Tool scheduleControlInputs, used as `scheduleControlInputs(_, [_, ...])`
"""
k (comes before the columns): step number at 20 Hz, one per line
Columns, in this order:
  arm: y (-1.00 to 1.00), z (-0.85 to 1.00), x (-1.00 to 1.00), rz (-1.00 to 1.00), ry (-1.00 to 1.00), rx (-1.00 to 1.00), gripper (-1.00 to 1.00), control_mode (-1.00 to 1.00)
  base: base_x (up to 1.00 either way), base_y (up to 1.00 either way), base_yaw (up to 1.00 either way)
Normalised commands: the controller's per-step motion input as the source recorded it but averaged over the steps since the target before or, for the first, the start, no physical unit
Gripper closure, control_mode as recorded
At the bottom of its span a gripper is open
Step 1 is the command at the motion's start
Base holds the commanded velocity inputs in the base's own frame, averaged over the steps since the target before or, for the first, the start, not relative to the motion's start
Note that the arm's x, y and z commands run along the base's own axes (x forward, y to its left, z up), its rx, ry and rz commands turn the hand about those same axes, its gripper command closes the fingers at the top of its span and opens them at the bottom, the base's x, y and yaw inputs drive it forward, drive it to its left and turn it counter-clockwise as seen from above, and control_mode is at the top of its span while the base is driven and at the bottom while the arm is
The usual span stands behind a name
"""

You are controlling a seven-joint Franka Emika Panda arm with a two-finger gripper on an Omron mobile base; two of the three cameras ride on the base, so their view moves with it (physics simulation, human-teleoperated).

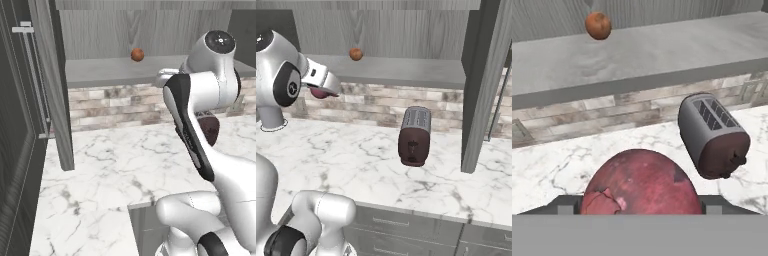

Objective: Pick the onions from the cabinet and place them in one bowl. Pick the squash from the sink and place it in the other bowl.

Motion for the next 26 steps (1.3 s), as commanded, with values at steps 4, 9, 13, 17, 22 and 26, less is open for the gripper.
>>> scheduleControlInputs(4, [-0.22, -0.26, -0.71, 0.04, 0.07, 0.0, 1.0, -1.0, 0.0, 0.0, 0.0])
scheduleControlInputs(9, [-0.11, -0.17, -0.26, 0.0, 0.13, 0.0, 1.0, -1.0, 0.0, 0.0, 0.0])
scheduleControlInputs(13, [0.0, 0.0, 0.0, 0.0, 0.0, 0.0, 1.0, -1.0, 0.0, 0.0, 0.0])
scheduleControlInputs(17, [0.0, 0.0, -0.02, 0.0, 0.0, 0.0, 1.0, 1.0, -0.06, -0.01, 0.0])
scheduleControlInputs(22, [0.0, 0.0, 0.0, 0.0, 0.0, 0.0, 1.0, 1.0, -0.62, -0.24, -0.06])
scheduleControlInputs(26, [0.0, 0.0, 0.0, 0.0, 0.0, 0.0, 1.0, 1.0, -0.77, -0.25, -0.08])
